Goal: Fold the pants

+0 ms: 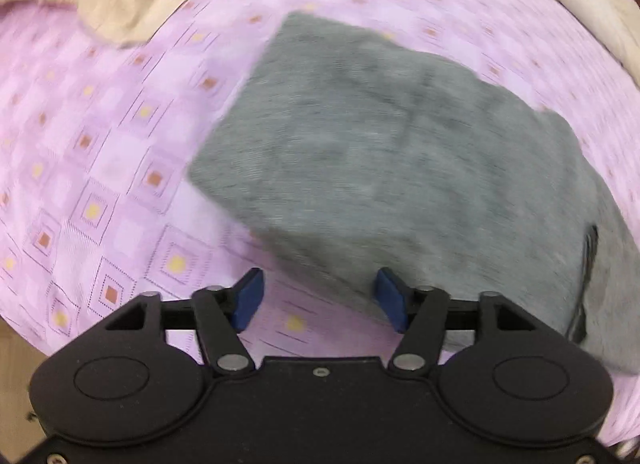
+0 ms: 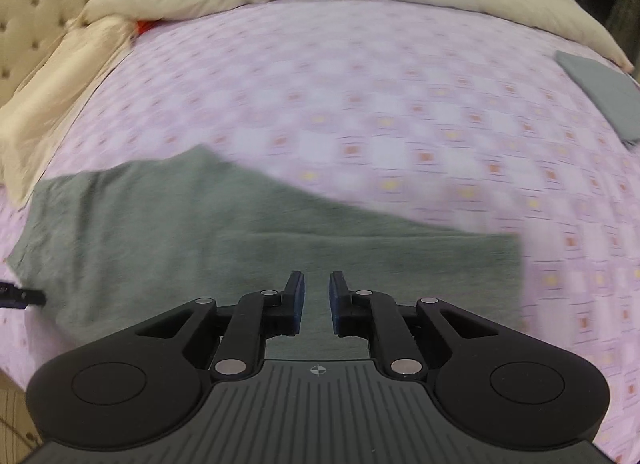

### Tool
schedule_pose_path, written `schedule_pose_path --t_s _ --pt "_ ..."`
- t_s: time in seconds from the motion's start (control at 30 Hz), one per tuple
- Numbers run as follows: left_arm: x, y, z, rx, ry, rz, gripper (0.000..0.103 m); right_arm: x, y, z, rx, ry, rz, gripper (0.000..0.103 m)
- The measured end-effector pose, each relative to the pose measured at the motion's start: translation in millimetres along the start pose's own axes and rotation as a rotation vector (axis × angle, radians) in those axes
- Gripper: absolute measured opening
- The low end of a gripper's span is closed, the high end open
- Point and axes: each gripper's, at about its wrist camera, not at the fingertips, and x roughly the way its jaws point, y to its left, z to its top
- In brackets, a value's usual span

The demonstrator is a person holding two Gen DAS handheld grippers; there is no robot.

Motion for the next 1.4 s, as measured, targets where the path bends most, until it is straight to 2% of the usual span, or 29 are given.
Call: schedule_pose_path --t_s 0.13,0.17,0.37,0.5,0.53,0.57,0.6,0.63,0.7,0.8,0.93,1.0,1.07,1.17,1.2,1.4 --pt "24.6 21.0 10.0 -0.067 0.036 -0.110 0.083 1.5 32.6 6.1 -0.035 0.008 0.018 0.013" --pt "26.8 22.6 13.2 -0.077 0.022 -0.132 0.091 -0.2 40.5 7.0 -0.041 0.007 0.023 0.013" --pt "35.7 18.3 35.4 -0.098 -0.087 -0.154 0.099 -9.0 67.2 11.1 -0.062 -0.001 0.030 0.013" --pt "41.9 30.8 49.0 -0.228 -0.109 -0.163 0.100 -15.9 73.7 7.1 -0.050 -0.006 0.027 0.013" --pt "45.1 32.2 42.2 -0.252 -0.109 -0.156 0.100 -17.2 73.0 5.6 -0.045 -0.006 0.023 0.013" --pt "42.1 31.8 42.8 -0.259 -0.115 -0.135 0.088 -16.2 74.8 3.5 -0.040 -0.004 0.018 0.013" --pt "38.1 29.0 41.8 -0.250 -0.134 -0.096 0.063 -16.0 73.7 1.4 -0.035 -0.001 0.013 0.013" --pt "34.5 29.0 41.4 -0.236 -0.146 -0.063 0.057 -14.7 73.6 -1.2 -0.031 0.003 0.007 0.013" --pt "27.7 34.0 37.5 -0.236 -0.161 -0.086 0.044 -12.0 74.8 -7.0 -0.032 0.015 0.004 0.013" --pt "17.0 42.6 33.8 -0.242 -0.179 -0.121 0.037 1.8 77.4 -11.9 -0.051 0.054 0.022 0.013" --pt "7.4 29.8 35.9 -0.146 -0.201 -0.082 0.037 31.3 87.2 -24.5 -0.117 0.113 0.061 0.013" --pt "7.7 18.9 39.7 -0.123 -0.219 -0.058 0.036 50.1 93.2 -35.4 -0.156 0.174 0.096 0.013" --pt "0.1 13.0 36.3 -0.115 -0.242 -0.042 0.034 73.5 100.6 -49.7 -0.216 0.294 0.125 0.015" --pt "-16.7 -6.8 30.1 -0.065 -0.303 0.013 0.030 72.6 102.3 -56.6 -0.289 0.255 0.152 0.014" --pt "-26.4 -15.3 26.4 -0.039 -0.331 0.032 0.024 70.4 98.5 -54.4 -0.286 0.256 0.173 0.014" --pt "-92.8 -82.7 1.0 0.123 -0.496 0.113 0.022 38.4 52.7 -36.9 -0.253 0.156 0.292 0.014"
